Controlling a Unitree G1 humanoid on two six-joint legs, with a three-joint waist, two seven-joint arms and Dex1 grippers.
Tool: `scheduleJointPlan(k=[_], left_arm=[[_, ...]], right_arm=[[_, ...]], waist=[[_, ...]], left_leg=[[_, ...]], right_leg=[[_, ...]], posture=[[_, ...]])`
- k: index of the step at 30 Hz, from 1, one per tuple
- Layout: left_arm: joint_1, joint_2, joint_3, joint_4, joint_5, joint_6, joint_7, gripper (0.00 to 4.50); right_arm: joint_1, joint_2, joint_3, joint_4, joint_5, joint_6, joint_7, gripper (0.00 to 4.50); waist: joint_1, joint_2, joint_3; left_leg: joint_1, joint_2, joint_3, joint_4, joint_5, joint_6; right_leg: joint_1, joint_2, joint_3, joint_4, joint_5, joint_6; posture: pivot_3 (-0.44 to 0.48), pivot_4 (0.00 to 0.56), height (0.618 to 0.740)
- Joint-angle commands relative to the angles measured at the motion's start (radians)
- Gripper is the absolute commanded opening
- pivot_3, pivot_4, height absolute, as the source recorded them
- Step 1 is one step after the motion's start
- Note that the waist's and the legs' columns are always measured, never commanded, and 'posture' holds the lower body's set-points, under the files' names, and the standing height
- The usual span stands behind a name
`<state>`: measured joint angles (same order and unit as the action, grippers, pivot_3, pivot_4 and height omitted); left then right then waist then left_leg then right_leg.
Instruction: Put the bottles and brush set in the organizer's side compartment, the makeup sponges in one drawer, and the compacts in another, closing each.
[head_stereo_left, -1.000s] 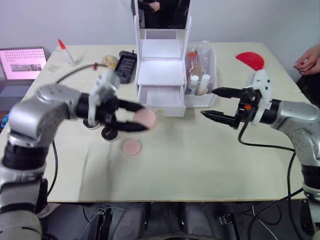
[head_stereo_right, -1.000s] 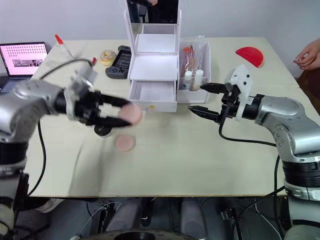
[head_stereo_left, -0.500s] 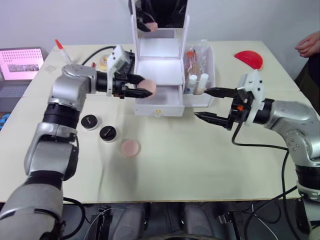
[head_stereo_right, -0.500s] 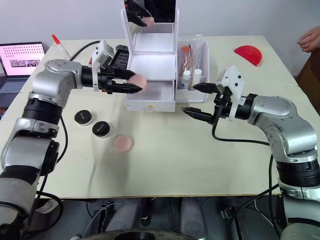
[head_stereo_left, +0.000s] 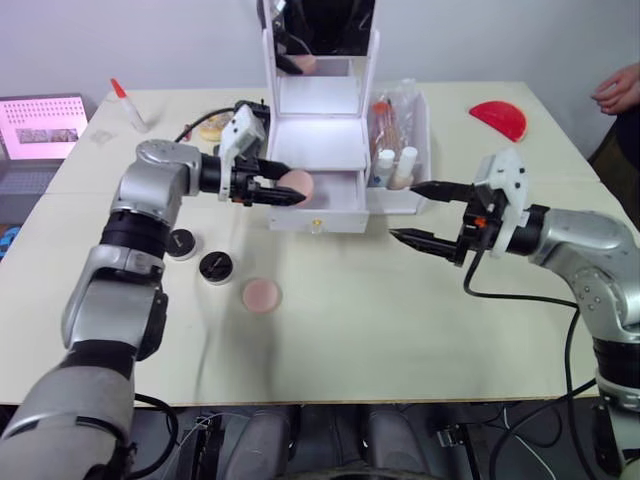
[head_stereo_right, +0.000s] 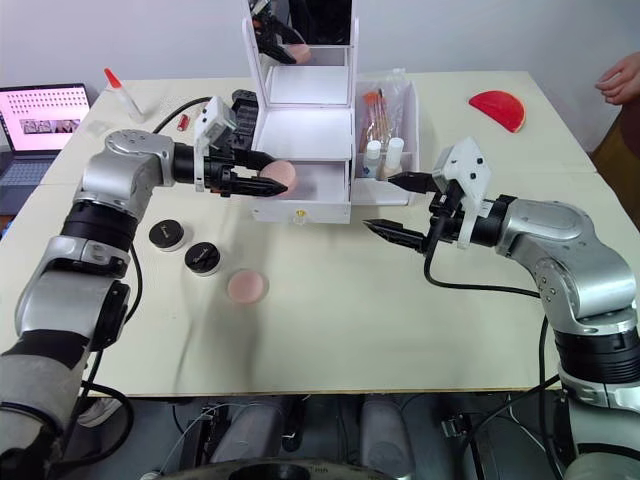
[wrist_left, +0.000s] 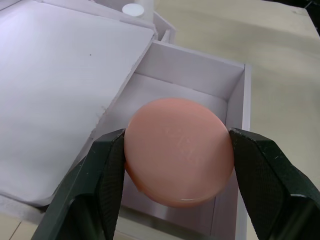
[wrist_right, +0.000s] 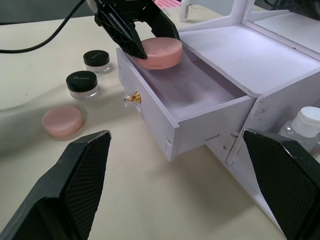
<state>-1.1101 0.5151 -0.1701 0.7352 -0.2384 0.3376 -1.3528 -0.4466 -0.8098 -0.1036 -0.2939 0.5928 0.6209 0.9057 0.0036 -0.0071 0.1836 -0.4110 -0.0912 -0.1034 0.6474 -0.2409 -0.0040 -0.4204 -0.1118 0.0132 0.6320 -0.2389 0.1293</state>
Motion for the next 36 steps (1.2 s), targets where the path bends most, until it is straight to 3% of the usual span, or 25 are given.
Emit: scheduleJointPlan(k=[1,3,7,15,20,24,27,31,36], left_arm=[[-0.005,0.004,0.029,-0.015,0.001,-0.008,-0.01,2.64],[-0.002,0.005,0.029,-0.015,0.007,-0.015,-0.009,2.64],[0.001,0.004,0.029,-0.016,0.016,-0.021,-0.006,4.47],[-0.005,0.021,0.043,-0.049,-0.001,0.012,-0.019,4.47],[0.068,0.107,0.111,-0.207,-0.074,0.095,-0.057,4.47],[0.262,0.269,0.247,-0.446,-0.18,0.219,-0.065,4.47],[0.455,0.384,0.354,-0.544,-0.186,0.243,-0.015,4.47],[0.74,0.499,0.524,-0.574,-0.14,0.183,0.069,4.47],[0.992,0.541,0.766,-0.524,-0.116,0.123,0.182,4.47]], right_arm=[[-0.003,-0.007,-0.038,-0.034,0.01,-0.007,-0.005,4.5],[-0.004,-0.008,-0.039,-0.035,0.011,-0.006,-0.005,4.5],[-0.006,-0.009,-0.041,-0.032,0.01,-0.007,-0.004,4.5],[-0.004,-0.007,-0.041,-0.029,0.006,-0.013,-0.004,4.5],[0.031,-0.029,-0.075,-0.029,-0.004,-0.021,-0.003,4.5],[0.147,-0.096,-0.18,-0.017,-0.012,-0.036,0.026,4.5],[0.239,-0.126,-0.265,0.006,-0.014,-0.059,0.056,4.5],[0.381,-0.145,-0.381,0.057,-0.04,-0.124,0.109,4.5],[0.524,-0.146,-0.539,0.135,-0.052,-0.206,0.171,4.5]], waist=[[0.0,0.0,0.0],[0.0,0.0,0.0],[-0.001,0.0,0.0],[-0.001,0.0,0.0],[-0.015,0.0,0.0],[-0.027,0.0,0.0],[-0.022,0.0,0.0],[-0.017,0.001,0.0],[0.002,0.0,0.0]], left_leg=[[0.0,0.0,0.0,0.0,0.0,0.0],[0.0,0.0,0.0,0.0,0.0,0.0],[0.0,0.0,0.0,0.0,0.0,0.0],[0.0,0.0,0.0,0.0,0.0,0.0],[0.0,0.0,0.0,0.0,0.0,0.0],[0.0,0.0,0.001,-0.002,0.0,0.0],[0.0,0.001,0.0,-0.001,0.0,0.0],[0.003,0.002,0.001,-0.003,0.0,-0.001],[0.002,0.001,0.001,-0.002,0.0,-0.001]], right_leg=[[0.0,0.0,0.0,0.0,0.0,0.0],[0.0,0.0,0.0,0.0,0.0,0.0],[0.0,0.0,0.0,0.0,0.0,0.0],[0.0,0.0,0.0,0.0,0.0,0.0],[0.0,0.0,0.0,0.001,0.0,0.0],[-0.003,0.001,0.003,0.001,0.0,0.0],[-0.005,0.003,0.005,0.002,0.0,0.0],[-0.003,0.002,0.006,0.002,0.0,-0.001],[-0.001,-0.001,0.005,0.001,0.0,-0.001]], posture=[[0.0,0.15,0.738],[0.0,0.15,0.738],[0.0,0.15,0.738],[0.0,0.15,0.738],[0.0,0.15,0.738],[0.0,0.15,0.738],[0.0,0.15,0.738],[0.0,0.15,0.738],[0.0,0.15,0.738]])
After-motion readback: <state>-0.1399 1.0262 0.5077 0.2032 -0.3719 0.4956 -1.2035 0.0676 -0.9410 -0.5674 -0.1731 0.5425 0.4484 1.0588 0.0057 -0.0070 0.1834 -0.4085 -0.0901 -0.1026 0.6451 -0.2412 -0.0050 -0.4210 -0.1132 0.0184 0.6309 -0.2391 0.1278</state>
